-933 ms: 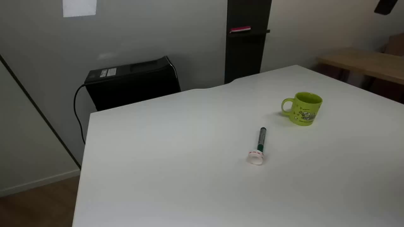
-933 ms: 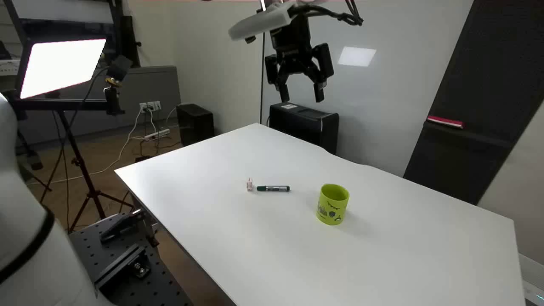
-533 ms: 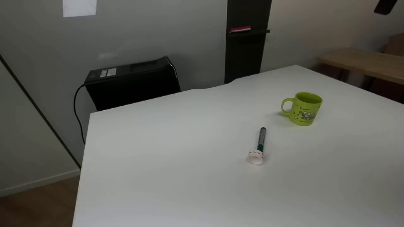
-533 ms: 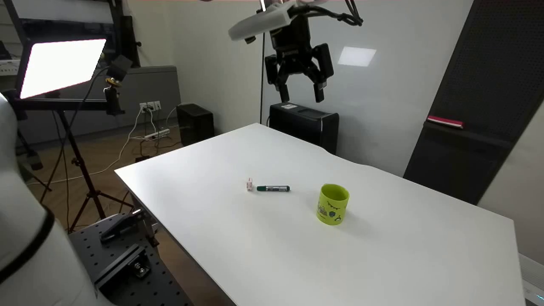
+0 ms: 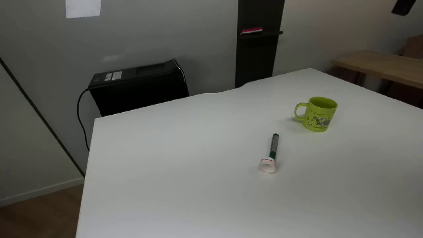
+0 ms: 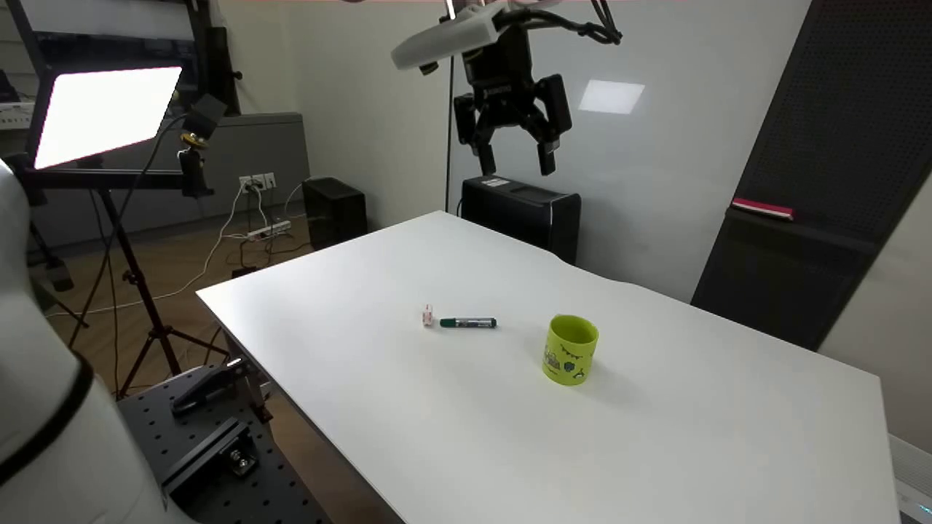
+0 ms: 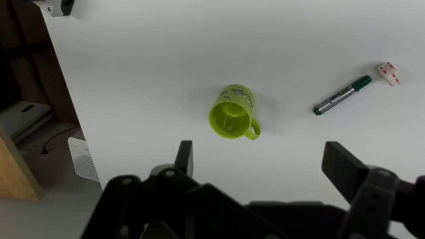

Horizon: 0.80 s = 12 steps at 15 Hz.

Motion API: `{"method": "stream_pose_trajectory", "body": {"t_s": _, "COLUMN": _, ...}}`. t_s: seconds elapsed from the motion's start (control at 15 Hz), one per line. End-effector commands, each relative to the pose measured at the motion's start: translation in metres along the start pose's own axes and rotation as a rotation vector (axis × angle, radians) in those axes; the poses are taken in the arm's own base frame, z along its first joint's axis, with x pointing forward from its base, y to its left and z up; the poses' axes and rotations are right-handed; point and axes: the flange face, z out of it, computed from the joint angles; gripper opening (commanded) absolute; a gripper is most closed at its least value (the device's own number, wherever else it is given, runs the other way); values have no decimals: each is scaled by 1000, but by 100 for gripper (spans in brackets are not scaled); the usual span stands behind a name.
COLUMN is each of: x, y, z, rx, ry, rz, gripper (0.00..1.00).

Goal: Put the marker in the cup

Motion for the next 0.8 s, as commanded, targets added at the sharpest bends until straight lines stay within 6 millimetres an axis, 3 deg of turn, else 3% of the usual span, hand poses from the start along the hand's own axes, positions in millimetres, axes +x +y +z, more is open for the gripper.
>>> {"method": "stream_pose_trajectory", "body": {"t_s": 0.0, "x": 0, "y": 0, "z": -1, "rx": 0, "ry": -1, "rz": 0, "gripper": 100}}
{"method": "stream_pose_trajectory", "body": {"t_s": 0.2, "x": 0, "y": 0, "z": -1, "rx": 0, "ry": -1, "rz": 0, "gripper": 100}}
{"method": "stream_pose_trajectory", "body": {"t_s": 0.53, "x": -37, "y": -27, "z": 44, "rx": -23, "ry": -74, "rz": -37, "gripper": 100}}
{"method": "stream_pose_trajectory", "body": {"t_s": 0.73, "x": -52, "y": -39, "z": 66, "rx": -31, "ry": -136, "rz": 114, "gripper": 100}}
